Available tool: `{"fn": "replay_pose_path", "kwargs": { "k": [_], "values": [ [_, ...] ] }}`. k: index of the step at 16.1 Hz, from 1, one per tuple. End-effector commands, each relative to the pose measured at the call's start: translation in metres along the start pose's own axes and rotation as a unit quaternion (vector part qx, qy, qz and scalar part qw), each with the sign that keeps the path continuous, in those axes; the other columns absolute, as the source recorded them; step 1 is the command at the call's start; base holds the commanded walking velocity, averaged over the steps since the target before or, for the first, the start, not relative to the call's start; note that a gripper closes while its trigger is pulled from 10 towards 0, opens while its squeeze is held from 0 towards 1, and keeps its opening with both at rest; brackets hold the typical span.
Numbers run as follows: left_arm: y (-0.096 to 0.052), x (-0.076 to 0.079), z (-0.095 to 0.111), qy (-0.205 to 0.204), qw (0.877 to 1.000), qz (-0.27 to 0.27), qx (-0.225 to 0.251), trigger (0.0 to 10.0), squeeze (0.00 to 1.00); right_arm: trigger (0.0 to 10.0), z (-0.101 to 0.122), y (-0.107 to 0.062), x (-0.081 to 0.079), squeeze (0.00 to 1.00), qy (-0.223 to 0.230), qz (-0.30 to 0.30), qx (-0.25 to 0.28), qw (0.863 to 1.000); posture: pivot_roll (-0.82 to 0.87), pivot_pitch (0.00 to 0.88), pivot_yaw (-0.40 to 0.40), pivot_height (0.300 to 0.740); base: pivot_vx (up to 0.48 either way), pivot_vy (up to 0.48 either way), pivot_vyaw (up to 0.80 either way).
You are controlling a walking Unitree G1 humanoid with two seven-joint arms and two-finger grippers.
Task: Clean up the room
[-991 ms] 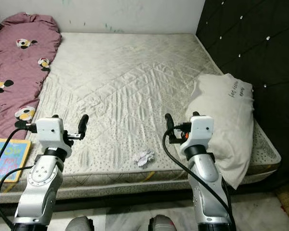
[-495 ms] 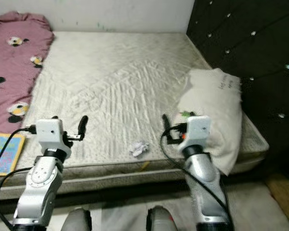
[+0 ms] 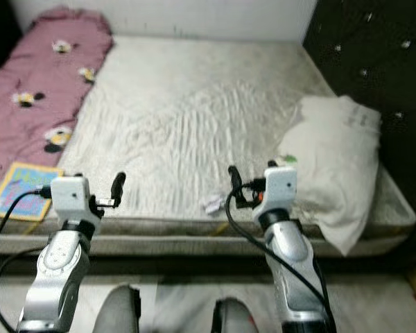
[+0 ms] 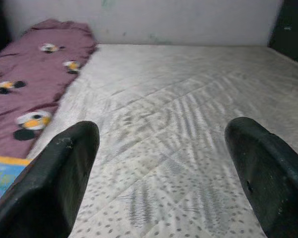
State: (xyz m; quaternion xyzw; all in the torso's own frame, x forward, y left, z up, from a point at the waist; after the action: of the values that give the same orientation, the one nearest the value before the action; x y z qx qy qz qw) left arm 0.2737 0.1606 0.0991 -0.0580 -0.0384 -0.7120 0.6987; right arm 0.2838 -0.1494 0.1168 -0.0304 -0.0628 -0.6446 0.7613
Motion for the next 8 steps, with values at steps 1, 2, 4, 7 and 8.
{"fn": "replay_pose_path", "kwargs": {
  "k": [1,2,4,7,8],
  "values": [
    [0.0017,0.0026,0.0069,-0.001,1.0,-0.01,0.013,10.0,0.0,10.0,-0.0001,-0.0013,0.0007,0.0,-0.004,0.002,-0.002,1.0,0.0,0.052,-0.059,0.673,0.0,0.0,0.0],
    [0.0018,0.0033,0.0072,-0.001,1.0,-0.012,0.014,10.0,0.0,10.0,-0.0002,-0.0013,0.0003,0.0,-0.005,0.002,-0.002,1.0,0.0,0.052,-0.059,0.673,0.251,0.0,0.0],
    [0.0014,0.0034,0.0079,-0.002,1.0,-0.016,0.015,10.0,0.0,10.0,0.0001,-0.0009,-0.0005,0.0,-0.003,0.002,-0.001,1.0,0.0,0.054,-0.056,0.673,0.276,0.0,0.0],
    [0.0021,0.0036,0.0084,-0.002,1.0,-0.02,0.015,10.0,0.0,10.0,0.0001,0.0,-0.001,0.0,-0.002,0.002,0.0,1.0,0.0,0.054,-0.054,0.673,0.3,0.0,0.0],
    [0.0021,0.0038,0.0084,-0.002,1.0,-0.021,0.015,10.0,0.0,10.0,0.0002,0.0,-0.001,0.0,-0.002,0.001,0.0,1.0,0.0,0.054,-0.054,0.673,0.311,0.0,0.0]
  ]
}}
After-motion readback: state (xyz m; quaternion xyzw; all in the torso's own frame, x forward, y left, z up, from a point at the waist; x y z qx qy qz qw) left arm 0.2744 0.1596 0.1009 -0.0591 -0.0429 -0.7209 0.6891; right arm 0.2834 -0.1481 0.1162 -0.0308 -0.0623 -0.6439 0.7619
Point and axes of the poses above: a point about 5 cm out from each wrist's last joint towards the gripper, its own y axis pointing out of the wrist towards the gripper, its own z axis along the axis of the wrist's last joint, x = y × z, the point moved 2 cm from there along y, pointing out of the wrist towards the gripper, and after that the axes turned 9 degrees about -y, right-handed, at the moved point
